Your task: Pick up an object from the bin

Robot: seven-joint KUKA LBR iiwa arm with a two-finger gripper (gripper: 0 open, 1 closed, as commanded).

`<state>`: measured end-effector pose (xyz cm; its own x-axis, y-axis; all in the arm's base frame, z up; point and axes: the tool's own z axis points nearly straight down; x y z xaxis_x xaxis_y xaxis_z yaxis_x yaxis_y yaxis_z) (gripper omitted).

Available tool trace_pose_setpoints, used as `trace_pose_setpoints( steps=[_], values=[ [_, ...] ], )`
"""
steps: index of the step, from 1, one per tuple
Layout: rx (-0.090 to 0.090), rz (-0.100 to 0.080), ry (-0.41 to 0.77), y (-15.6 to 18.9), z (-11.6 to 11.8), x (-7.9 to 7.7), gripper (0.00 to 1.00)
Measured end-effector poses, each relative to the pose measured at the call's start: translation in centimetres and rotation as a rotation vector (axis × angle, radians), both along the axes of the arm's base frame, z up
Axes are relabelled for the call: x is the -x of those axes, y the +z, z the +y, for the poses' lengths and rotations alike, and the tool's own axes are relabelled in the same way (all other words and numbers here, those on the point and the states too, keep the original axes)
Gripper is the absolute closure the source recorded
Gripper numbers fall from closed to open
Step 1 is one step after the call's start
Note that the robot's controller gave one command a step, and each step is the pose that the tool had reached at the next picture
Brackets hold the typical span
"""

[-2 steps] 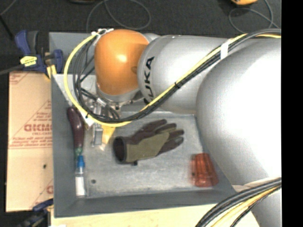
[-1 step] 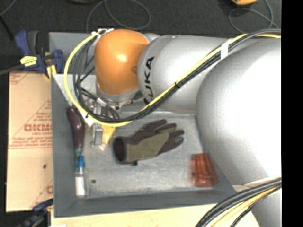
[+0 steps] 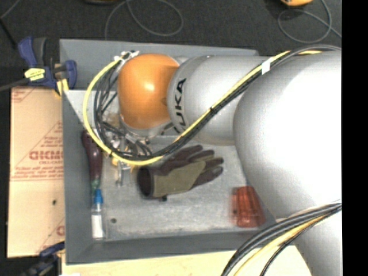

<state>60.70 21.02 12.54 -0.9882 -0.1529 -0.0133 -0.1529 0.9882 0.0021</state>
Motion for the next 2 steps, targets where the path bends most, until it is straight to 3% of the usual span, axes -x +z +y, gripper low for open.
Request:
trace_pose_setpoints(
  steps=[1, 2],
  values=[
    [0.004, 0.018, 0.039, -2.3, -2.3, 0.3, 0.0],
    [-0.002, 0.005, -0.188, -0.7, -3.9, 0.8, 0.0]
  ],
)
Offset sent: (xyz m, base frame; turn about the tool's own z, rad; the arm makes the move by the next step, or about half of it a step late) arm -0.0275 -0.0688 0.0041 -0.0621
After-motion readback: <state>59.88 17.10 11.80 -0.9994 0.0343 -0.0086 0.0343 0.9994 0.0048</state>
